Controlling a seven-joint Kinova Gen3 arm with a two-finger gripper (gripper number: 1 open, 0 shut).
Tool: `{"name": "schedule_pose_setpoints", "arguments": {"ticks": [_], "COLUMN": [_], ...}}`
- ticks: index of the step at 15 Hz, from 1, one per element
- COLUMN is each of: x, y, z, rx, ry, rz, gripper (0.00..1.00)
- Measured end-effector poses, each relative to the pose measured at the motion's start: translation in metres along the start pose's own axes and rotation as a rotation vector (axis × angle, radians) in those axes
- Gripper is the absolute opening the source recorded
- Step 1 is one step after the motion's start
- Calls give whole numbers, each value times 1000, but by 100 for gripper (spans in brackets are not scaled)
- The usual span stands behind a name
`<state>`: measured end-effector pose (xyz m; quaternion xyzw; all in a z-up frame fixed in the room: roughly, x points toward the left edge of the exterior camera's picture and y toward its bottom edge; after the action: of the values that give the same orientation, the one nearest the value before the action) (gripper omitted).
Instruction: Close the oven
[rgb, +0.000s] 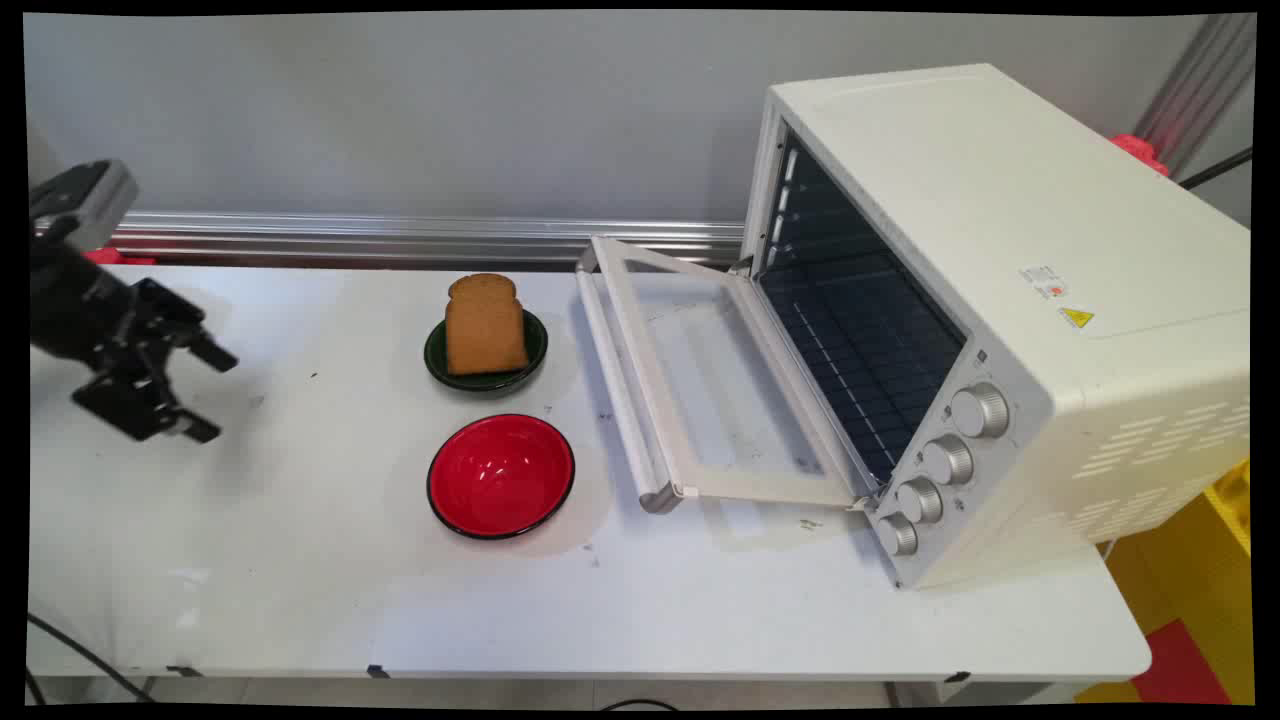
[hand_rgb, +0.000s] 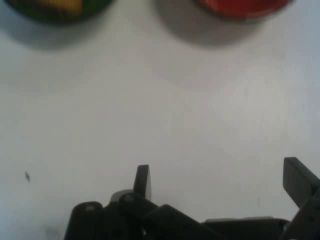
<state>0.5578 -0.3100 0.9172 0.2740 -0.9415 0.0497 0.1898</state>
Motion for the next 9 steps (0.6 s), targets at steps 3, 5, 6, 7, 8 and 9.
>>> {"name": "schedule_pose_setpoints", "arguments": {"ticks": [3, 5, 6, 7, 8, 9], "x": [26, 44, 52, 58, 65, 70], "y": [1, 2, 2, 3, 3, 2], "z": [1, 1, 1, 1, 1, 1], "rx": [-9, -24, -30, -35, -39, -41], "ry": [97, 163, 195, 220, 244, 264], "rz": [-30, -50, -59, -65, -68, -70], "gripper": [100, 100, 100, 100, 100, 100]}}
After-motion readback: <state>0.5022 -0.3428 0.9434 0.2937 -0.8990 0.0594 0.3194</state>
